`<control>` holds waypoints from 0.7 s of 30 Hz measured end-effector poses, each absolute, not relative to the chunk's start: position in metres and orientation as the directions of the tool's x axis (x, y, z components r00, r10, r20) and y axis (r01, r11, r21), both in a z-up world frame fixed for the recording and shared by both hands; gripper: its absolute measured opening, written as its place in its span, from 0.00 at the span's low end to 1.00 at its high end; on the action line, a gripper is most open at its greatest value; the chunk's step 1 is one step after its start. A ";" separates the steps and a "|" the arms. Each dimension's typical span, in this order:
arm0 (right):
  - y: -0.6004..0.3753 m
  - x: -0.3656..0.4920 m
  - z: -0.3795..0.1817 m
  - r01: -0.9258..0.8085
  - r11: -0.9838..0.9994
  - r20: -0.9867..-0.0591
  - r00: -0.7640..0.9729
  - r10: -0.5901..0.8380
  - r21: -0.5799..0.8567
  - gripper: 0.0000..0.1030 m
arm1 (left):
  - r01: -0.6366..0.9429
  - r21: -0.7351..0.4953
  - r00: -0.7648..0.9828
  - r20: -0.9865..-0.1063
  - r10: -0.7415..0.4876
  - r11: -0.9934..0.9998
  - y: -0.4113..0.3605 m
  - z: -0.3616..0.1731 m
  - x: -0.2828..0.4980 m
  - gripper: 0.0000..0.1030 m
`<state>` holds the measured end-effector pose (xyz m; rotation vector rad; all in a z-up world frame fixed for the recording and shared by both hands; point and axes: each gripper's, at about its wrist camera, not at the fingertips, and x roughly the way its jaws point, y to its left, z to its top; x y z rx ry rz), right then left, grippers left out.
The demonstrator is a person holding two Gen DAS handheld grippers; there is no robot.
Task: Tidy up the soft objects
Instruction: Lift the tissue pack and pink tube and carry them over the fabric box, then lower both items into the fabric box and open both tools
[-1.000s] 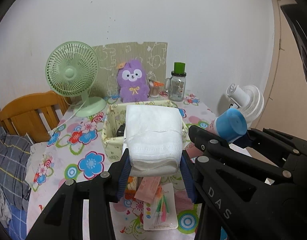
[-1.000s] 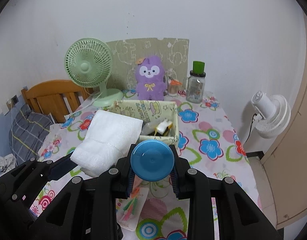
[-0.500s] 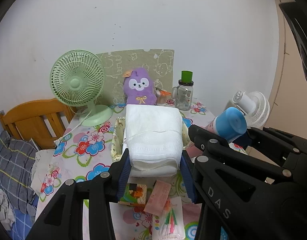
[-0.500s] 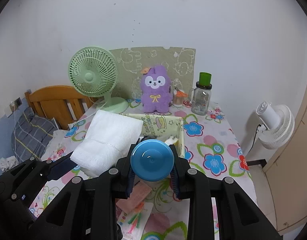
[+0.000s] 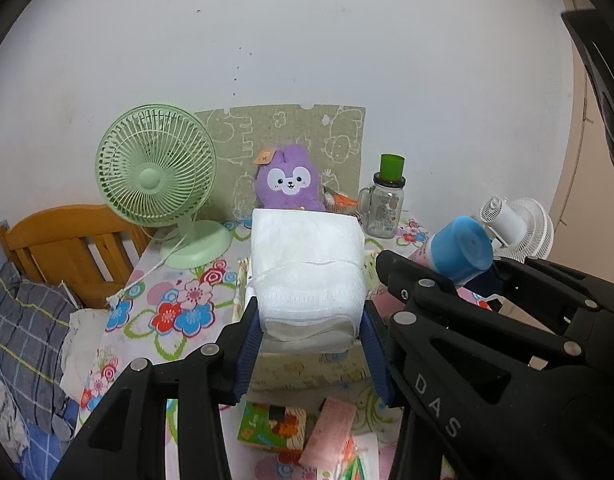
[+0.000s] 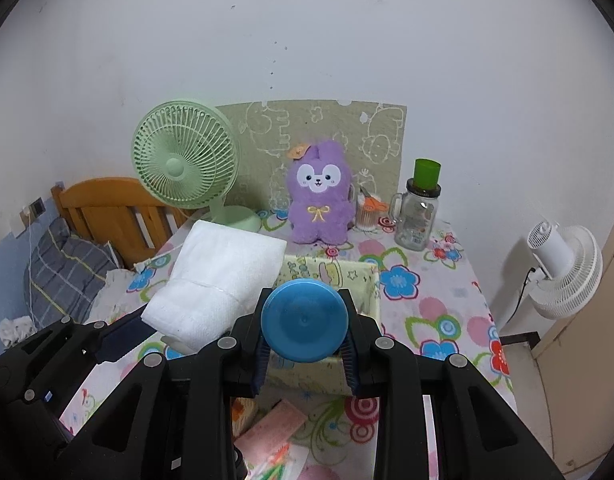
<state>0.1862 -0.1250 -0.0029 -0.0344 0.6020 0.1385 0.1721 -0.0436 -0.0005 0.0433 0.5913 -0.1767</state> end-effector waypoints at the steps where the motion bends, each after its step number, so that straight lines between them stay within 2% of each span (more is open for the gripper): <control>1: -0.125 0.190 -0.002 -0.138 0.990 -0.565 0.816 0.121 0.012 0.32 | 0.179 -0.010 0.815 -0.558 -0.154 0.984 -0.044 0.000 0.175 0.47; 10: -0.124 0.229 -0.009 -0.133 0.991 -0.581 0.804 0.125 0.029 0.31 | 0.183 -0.009 0.798 -0.582 -0.154 0.983 -0.041 -0.009 0.215 0.47; 21: -0.115 0.282 -0.053 -0.155 0.986 -0.653 0.741 0.157 0.061 0.32 | 0.165 -0.031 0.748 -0.648 -0.146 0.986 -0.031 -0.050 0.260 0.47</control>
